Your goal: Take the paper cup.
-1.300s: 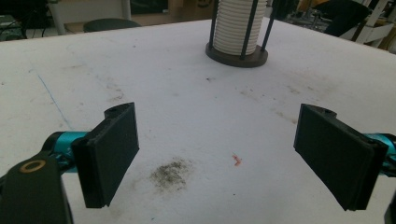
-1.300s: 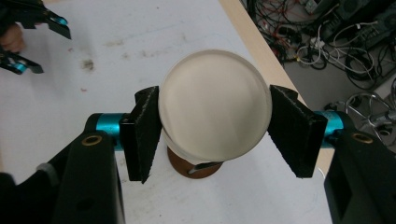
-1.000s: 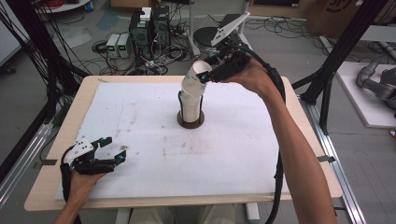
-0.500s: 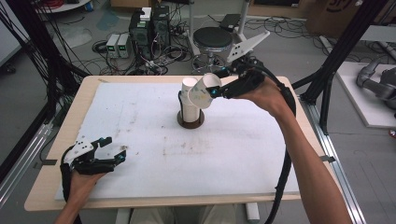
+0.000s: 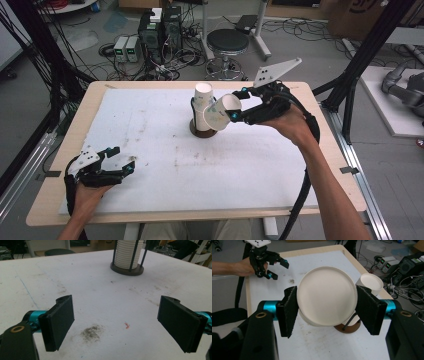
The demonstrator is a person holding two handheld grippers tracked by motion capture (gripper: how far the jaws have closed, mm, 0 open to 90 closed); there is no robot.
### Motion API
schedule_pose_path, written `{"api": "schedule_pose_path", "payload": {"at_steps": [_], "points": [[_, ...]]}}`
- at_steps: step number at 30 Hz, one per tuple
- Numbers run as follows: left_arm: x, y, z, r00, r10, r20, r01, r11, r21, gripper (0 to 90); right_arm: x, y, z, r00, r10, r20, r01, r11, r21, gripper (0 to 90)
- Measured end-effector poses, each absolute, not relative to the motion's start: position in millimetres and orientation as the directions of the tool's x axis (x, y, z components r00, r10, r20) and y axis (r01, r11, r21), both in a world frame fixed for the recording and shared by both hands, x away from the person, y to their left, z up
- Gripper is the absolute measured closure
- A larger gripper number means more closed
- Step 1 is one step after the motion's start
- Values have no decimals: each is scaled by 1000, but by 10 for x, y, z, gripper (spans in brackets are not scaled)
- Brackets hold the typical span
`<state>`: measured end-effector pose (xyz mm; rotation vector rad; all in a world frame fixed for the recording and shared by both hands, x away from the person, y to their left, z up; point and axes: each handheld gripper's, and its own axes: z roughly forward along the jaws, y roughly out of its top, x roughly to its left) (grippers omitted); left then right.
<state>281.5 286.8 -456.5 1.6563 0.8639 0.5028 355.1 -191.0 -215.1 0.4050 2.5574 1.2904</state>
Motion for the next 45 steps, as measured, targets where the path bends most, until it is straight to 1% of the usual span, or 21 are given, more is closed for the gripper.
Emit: {"api": "schedule_pose_path", "payload": {"at_steps": [7,20,30,36,45], "points": [[2806,2868,-4565,636,764,-110,270,-87,959,139,3431,-1928,-2301,-930,360,-75,137,530,837,380],[2809,2868,-4566,632,766,-114,274,-84,958,139,3303,-1879,-2710,-932,360,-37,140,453,881,380],[2808,2868,-4566,635,765,-110,271,-87,959,139,3237,-1737,-2998,-939,345,-10,146,422,895,379],[2808,2868,-4565,634,765,-109,271,-88,958,139,3222,-1749,-3146,-939,344,10,153,390,908,379],[2814,2863,-4565,631,768,-111,278,-90,956,139,3170,-1790,-3294,-937,348,34,175,380,908,379]]}}
